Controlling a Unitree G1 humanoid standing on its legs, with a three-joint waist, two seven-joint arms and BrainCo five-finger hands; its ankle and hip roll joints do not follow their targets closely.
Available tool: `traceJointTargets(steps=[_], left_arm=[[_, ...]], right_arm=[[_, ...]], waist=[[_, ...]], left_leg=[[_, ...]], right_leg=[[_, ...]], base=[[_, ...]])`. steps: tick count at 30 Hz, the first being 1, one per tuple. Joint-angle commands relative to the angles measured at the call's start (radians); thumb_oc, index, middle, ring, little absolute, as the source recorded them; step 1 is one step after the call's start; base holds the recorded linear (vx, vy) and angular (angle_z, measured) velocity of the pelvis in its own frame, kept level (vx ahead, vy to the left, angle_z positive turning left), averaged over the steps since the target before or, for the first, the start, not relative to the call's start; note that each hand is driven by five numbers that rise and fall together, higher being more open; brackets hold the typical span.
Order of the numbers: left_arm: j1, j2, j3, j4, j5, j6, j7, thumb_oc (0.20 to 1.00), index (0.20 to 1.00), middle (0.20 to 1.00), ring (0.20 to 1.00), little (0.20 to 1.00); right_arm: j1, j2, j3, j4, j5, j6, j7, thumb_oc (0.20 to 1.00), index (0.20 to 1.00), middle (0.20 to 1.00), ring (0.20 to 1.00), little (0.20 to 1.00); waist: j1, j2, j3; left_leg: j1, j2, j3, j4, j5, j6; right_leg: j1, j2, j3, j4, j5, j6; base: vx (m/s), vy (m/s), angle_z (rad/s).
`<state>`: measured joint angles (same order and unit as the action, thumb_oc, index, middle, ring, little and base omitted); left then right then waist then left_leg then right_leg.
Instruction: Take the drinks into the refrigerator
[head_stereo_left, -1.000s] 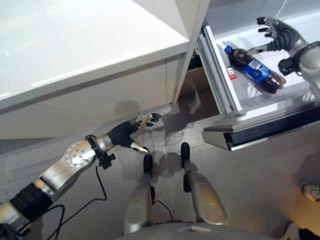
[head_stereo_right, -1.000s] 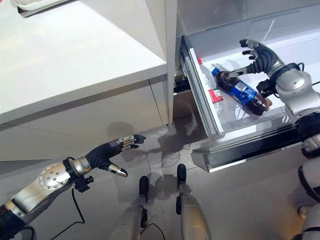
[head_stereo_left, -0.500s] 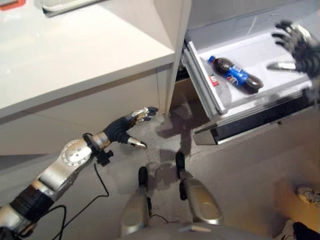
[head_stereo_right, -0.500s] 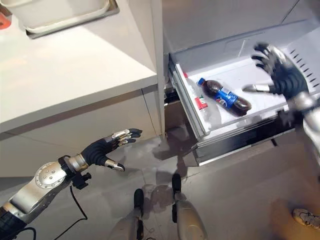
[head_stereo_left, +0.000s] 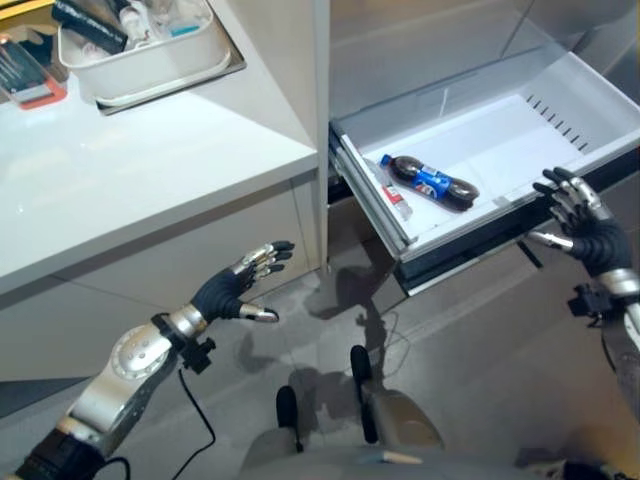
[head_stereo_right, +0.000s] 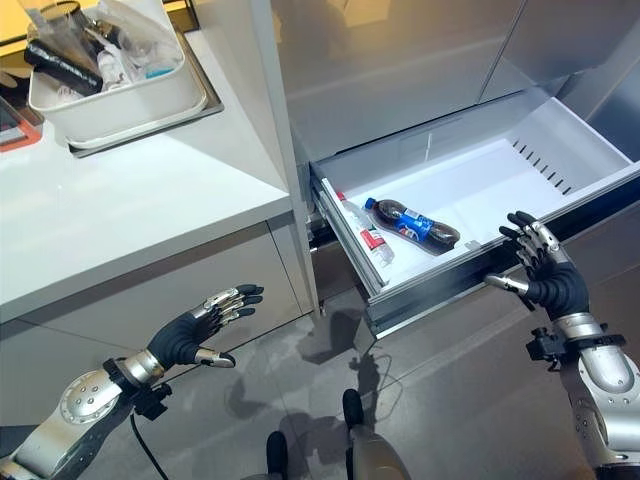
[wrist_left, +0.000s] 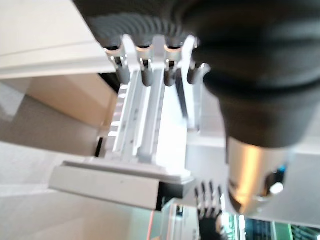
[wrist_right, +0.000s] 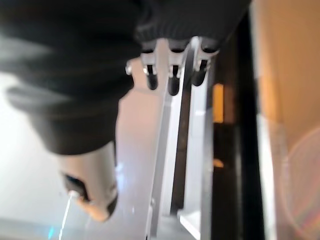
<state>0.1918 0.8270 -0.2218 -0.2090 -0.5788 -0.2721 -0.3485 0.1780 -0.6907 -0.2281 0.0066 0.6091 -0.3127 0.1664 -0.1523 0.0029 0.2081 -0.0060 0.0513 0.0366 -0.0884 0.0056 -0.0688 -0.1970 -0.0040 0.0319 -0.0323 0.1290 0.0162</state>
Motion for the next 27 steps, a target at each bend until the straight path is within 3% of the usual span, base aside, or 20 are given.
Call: traceJointTargets(steps=[1, 2, 11, 27], left_arm=[[0.047, -0.005, 0.093, 0.018, 0.017, -0.081, 0.009, 1.000, 1.000, 1.000, 1.000, 1.000], [0.057, -0.006, 0.107, 0.017, 0.020, -0.082, 0.011, 1.000, 1.000, 1.000, 1.000, 1.000], [0.087, -0.019, 0.192, 0.006, 0.015, -0.095, 0.023, 1.000, 1.000, 1.000, 1.000, 1.000], [0.020, -0.037, 0.183, -0.008, 0.032, -0.102, 0.049, 1.000, 1.000, 1.000, 1.000, 1.000]], right_arm=[[0.017, 0.032, -0.046, 0.036, -0.036, -0.077, 0.004, 0.335, 0.335, 0.335, 0.335, 0.335], [0.034, 0.036, -0.038, 0.058, -0.048, -0.073, 0.012, 0.200, 0.200, 0.200, 0.200, 0.200], [0.075, 0.008, 0.052, 0.257, -0.169, -0.045, 0.025, 0.200, 0.200, 0.200, 0.200, 0.200], [-0.043, -0.022, 0.243, 0.505, -0.362, -0.006, -0.020, 0.200, 0.200, 0.200, 0.200, 0.200]], waist=[[-0.005, -0.034, -0.046], [-0.006, -0.035, -0.048], [-0.002, -0.039, -0.026], [0.027, -0.030, 0.034]], left_leg=[[0.012, -0.040, -0.002, 0.019, -0.041, 0.053], [0.013, -0.040, 0.000, 0.017, -0.041, 0.053], [0.007, -0.041, 0.007, 0.010, -0.034, 0.052], [-0.003, -0.042, -0.009, 0.016, -0.027, 0.051]], right_leg=[[0.000, -0.012, -0.003, 0.110, -0.099, 0.082], [-0.002, -0.012, 0.000, 0.110, -0.097, 0.083], [-0.027, -0.008, 0.011, 0.122, -0.096, 0.083], [-0.036, -0.012, -0.002, 0.139, -0.108, 0.078]], base=[[0.01, 0.016, -0.19], [0.01, 0.016, -0.19], [-0.01, 0.001, -0.07], [-0.01, -0.007, -0.01]])
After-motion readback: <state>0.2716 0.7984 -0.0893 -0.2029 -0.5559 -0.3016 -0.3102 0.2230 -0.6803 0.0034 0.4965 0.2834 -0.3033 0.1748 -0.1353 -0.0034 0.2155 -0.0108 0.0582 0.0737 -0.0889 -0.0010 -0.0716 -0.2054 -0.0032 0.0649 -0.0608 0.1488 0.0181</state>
